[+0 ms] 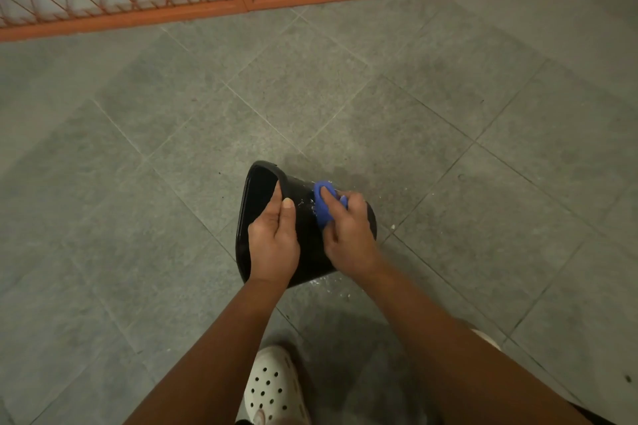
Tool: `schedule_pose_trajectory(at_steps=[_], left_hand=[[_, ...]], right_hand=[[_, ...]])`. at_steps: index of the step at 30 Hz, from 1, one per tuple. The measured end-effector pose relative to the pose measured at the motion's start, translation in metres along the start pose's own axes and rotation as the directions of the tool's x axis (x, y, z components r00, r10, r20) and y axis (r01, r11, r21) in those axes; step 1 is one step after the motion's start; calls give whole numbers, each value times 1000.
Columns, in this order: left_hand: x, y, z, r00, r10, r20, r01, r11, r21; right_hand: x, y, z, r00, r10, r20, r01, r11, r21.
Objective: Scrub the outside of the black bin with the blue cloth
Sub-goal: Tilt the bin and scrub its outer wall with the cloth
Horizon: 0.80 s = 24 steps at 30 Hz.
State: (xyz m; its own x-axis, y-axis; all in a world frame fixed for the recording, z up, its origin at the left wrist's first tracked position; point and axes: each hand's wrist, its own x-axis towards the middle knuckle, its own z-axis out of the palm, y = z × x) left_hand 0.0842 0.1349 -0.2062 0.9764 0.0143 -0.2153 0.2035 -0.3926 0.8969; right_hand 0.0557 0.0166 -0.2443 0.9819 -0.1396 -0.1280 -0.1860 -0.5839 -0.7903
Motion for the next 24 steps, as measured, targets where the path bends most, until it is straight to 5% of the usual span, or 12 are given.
schedule_pose_trajectory(at_steps=[5,10,13,18,24], left_hand=[[5,-5,-9,995,-98,-10,96,989,-116],[10,-1,-10,993,-114,32,117,986,-118],[12,4,-10,989,-142,31,144,983,-115],[9,10,-7,994,-82,71,88,993,-77],[2,11,-1,998,-17,66,20,999,-47]], right_hand=[[5,19,-14,987,155,43,-159,982,103],[-16,36,-19,979,36,201,-55,994,89],[-12,47,-18,989,-35,143,20,994,104],[-14,38,-17,995,46,-85,-40,997,73],[1,11,-12,992,-12,-126,21,997,71]])
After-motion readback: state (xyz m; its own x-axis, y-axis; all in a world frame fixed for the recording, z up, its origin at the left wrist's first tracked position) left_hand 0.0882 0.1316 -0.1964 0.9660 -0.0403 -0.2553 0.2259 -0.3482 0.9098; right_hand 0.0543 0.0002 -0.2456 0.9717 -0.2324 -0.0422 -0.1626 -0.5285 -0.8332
